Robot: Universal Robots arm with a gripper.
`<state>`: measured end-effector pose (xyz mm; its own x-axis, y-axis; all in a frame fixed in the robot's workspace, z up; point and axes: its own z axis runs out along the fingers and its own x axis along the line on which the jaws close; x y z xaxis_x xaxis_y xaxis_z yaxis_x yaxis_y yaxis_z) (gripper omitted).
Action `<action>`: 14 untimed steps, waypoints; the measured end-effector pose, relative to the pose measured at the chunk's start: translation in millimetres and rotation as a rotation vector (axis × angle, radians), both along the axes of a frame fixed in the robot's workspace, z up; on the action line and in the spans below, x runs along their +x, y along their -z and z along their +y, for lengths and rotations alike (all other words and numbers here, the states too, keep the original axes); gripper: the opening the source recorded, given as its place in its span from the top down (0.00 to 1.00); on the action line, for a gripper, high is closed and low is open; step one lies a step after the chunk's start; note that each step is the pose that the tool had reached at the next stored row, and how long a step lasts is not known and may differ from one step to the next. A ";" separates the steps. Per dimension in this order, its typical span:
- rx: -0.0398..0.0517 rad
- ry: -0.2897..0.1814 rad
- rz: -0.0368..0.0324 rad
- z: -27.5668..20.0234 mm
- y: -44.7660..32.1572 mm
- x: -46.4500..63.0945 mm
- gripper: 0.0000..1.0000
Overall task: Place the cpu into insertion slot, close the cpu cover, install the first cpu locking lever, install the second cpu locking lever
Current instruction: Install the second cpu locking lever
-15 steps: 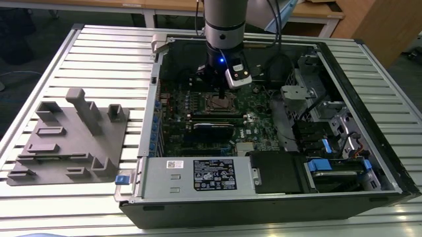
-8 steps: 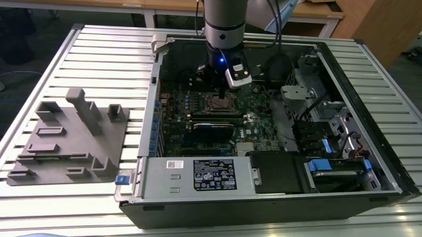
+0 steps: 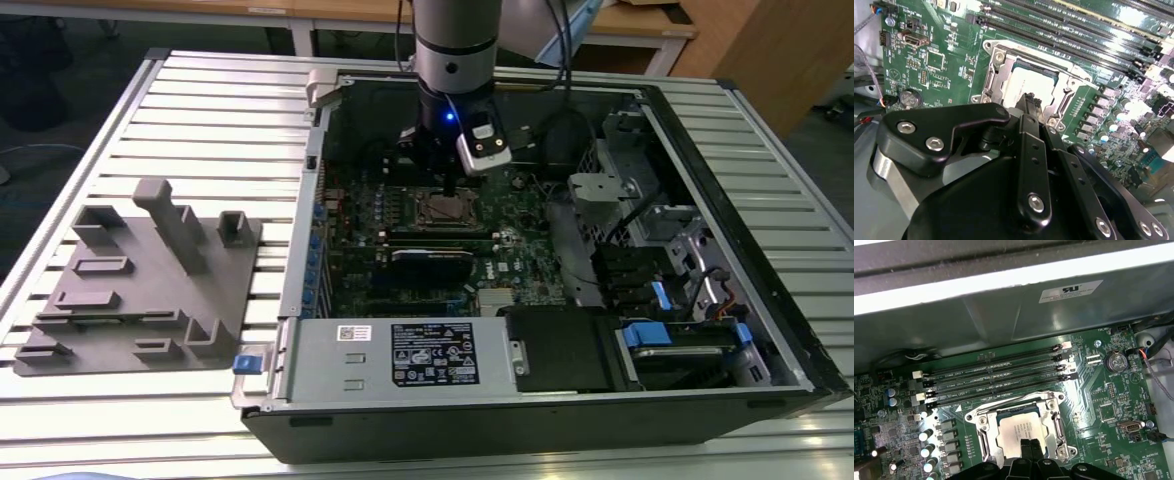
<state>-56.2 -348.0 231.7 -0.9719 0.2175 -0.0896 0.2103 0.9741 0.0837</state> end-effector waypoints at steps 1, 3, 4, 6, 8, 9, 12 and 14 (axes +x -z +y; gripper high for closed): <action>0.0001 0.000 0.0000 0.0 0.0 0.0 0.89; 0.0000 0.000 0.0000 0.0 0.0 0.0 0.89; -0.0002 0.000 0.0001 -0.2 -0.2 0.0 0.89; -0.0003 0.000 0.0001 -1.2 -0.1 0.0 0.89; -0.0008 0.000 0.0001 -2.7 -0.1 0.1 0.89; -0.0010 0.000 0.0001 -3.8 -0.1 0.1 0.89; -0.0051 0.000 0.0001 -6.1 -0.1 0.1 0.89; -0.0082 0.000 0.0000 -7.6 -0.1 0.1 0.89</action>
<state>-56.1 -355.6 231.8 -0.9719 0.2167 -0.0914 0.2102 0.9747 0.0758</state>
